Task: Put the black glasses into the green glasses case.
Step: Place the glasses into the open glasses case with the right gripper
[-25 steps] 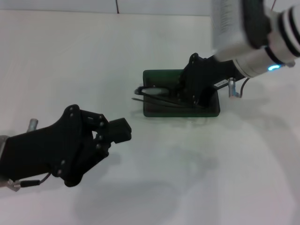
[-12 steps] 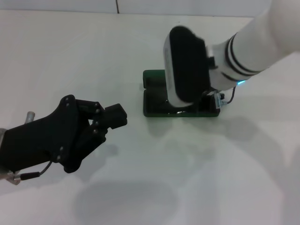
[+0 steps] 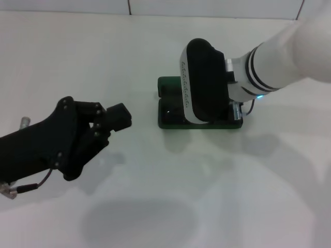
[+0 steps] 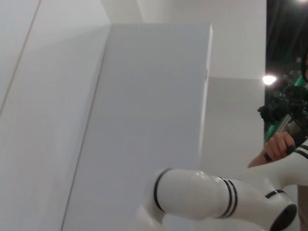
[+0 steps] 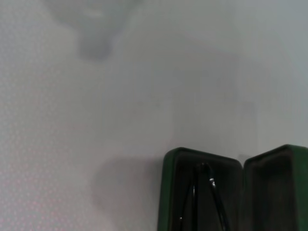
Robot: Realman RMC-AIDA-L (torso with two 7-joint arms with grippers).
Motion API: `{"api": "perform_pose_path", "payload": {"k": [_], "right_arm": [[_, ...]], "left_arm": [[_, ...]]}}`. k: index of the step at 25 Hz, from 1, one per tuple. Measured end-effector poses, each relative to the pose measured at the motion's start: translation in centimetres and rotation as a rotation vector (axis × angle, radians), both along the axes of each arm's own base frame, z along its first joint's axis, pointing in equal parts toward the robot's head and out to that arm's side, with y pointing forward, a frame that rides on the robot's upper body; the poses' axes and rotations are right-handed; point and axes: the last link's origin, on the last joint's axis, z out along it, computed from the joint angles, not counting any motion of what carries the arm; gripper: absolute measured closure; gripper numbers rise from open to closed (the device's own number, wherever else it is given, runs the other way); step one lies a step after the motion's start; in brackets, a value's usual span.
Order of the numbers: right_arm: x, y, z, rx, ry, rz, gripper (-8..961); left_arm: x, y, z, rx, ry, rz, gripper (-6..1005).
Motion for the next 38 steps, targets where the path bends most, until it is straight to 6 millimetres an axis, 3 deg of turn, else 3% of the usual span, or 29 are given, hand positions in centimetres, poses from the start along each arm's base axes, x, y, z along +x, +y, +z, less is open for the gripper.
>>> {"api": "perform_pose_path", "payload": {"k": [38], "right_arm": [[0.59,-0.38,0.39,0.032,0.023,0.014,846]], "left_arm": [[-0.51,-0.31,-0.36,0.0,-0.024,0.051,959]]}}
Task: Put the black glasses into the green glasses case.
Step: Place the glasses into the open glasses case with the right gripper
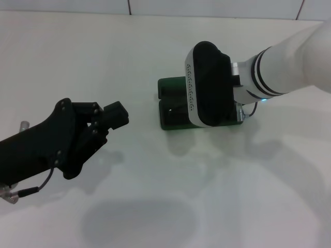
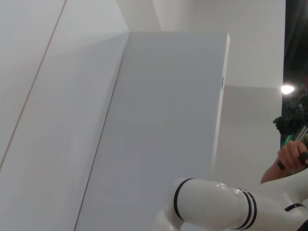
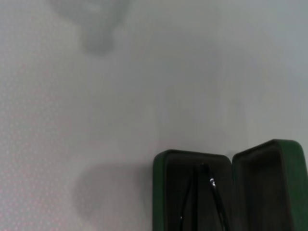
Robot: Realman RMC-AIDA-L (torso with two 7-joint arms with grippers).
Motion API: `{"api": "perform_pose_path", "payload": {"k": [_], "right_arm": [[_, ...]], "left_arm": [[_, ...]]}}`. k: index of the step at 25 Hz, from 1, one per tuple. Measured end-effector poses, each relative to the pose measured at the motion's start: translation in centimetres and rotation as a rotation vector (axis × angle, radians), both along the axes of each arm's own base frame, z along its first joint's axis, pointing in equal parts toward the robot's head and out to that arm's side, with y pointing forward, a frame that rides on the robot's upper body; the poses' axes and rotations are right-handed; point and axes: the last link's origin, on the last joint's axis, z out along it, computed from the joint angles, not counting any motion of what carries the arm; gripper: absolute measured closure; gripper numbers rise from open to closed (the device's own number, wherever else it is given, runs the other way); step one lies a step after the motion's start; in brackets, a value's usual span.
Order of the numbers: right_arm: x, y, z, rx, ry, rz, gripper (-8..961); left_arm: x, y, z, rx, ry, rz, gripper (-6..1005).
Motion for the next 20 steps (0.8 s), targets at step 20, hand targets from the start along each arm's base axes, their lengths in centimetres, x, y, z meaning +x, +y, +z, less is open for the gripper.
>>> {"api": "perform_pose_path", "payload": {"k": [20], "right_arm": [[0.06,0.15,-0.01,0.008,0.01,0.002,824]], "left_arm": [[0.18,0.16,-0.07,-0.003,-0.002,-0.005,959]]}}
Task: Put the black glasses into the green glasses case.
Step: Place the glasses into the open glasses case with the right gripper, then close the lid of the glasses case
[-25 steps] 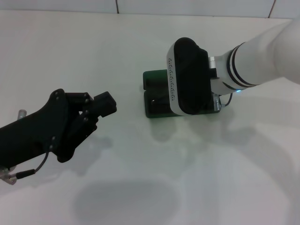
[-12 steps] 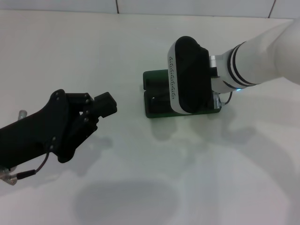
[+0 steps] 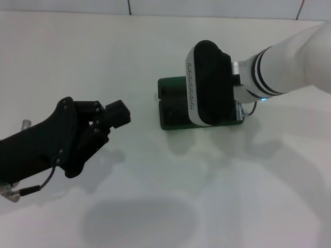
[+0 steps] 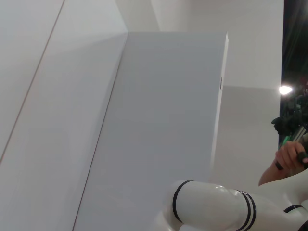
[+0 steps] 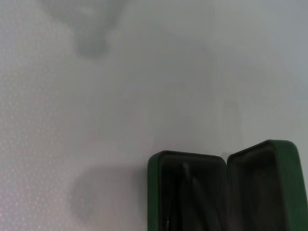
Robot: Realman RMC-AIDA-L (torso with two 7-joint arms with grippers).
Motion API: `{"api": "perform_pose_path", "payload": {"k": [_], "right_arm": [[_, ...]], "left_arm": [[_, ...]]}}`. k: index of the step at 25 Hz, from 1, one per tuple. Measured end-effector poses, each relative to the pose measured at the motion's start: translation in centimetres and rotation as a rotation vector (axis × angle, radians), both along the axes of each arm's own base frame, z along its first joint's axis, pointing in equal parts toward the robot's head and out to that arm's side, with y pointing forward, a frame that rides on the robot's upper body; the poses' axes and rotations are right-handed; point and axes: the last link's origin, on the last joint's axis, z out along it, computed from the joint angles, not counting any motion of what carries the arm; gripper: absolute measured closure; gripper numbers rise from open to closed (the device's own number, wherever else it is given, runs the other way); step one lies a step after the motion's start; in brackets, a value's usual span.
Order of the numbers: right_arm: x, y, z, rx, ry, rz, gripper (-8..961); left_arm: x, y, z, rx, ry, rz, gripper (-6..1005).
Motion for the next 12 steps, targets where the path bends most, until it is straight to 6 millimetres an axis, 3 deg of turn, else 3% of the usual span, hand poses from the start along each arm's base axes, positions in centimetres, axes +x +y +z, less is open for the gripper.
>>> {"api": "perform_pose_path", "payload": {"k": [4,12], "right_arm": [[0.03,0.0,0.01,0.0,-0.001,-0.002,781],[0.03,-0.54,0.09,-0.006,0.016,-0.004,786]], "left_arm": [[0.0,0.01,0.0,0.0,0.0,0.0,958],[-0.14,-0.13,0.0,0.001,0.0,0.008,958]]}}
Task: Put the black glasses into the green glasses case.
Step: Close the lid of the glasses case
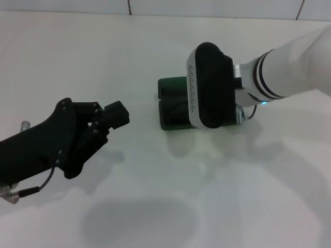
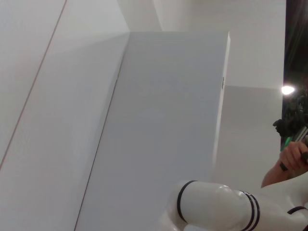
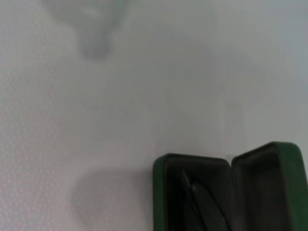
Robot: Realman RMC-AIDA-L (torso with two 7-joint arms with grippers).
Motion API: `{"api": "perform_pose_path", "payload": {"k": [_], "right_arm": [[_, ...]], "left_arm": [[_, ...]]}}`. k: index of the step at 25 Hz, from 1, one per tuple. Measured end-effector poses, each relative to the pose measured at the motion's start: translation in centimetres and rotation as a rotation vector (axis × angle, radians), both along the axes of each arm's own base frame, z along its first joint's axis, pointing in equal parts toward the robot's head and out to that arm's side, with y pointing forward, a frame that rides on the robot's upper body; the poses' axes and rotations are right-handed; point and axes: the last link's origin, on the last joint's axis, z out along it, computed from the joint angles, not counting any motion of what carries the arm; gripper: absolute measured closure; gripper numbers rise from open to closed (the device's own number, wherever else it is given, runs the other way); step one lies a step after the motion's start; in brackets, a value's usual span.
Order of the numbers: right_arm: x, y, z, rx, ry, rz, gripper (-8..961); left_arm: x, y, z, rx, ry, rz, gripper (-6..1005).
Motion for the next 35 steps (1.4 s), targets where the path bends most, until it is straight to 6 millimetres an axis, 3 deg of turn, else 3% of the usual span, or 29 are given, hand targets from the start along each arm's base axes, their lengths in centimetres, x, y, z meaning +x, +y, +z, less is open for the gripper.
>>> {"api": "perform_pose_path", "payload": {"k": [8,13,18,23,25,27,29,35], "right_arm": [[0.2,-1.2,0.2,-0.019,0.026,-0.022,785],[0.7,-2.0,1.7,0.008,0.139,-0.09,782],[0.5,-1.8,4.8,0.036,0.401,-0.252,779],[1.3,-2.3,9.6,-0.053,0.733,-0.378,776],[2.8,-3.1,12.5,-0.087,0.902,-0.393,774],[5.6,-4.3,16.3,-0.068,1.053,-0.39,773],[8.1,-5.4,18.5,-0.048,1.148,-0.399,772],[16.1,-9.2,21.3,0.019,1.492,-0.41,768]], "left_arm": [[0.1,0.1,0.0,0.002,-0.002,-0.003,958],[0.3,0.5,0.2,0.009,0.0,-0.015,958],[0.6,2.0,1.1,0.016,-0.005,0.005,957],[0.0,5.3,3.2,0.011,0.044,0.129,957],[0.5,7.5,4.2,0.013,0.099,0.145,957],[1.8,9.7,4.5,-0.011,0.165,0.125,957],[3.5,12.1,4.5,-0.057,0.251,0.111,957],[5.8,17.0,2.2,-0.136,0.49,0.222,917]]}}
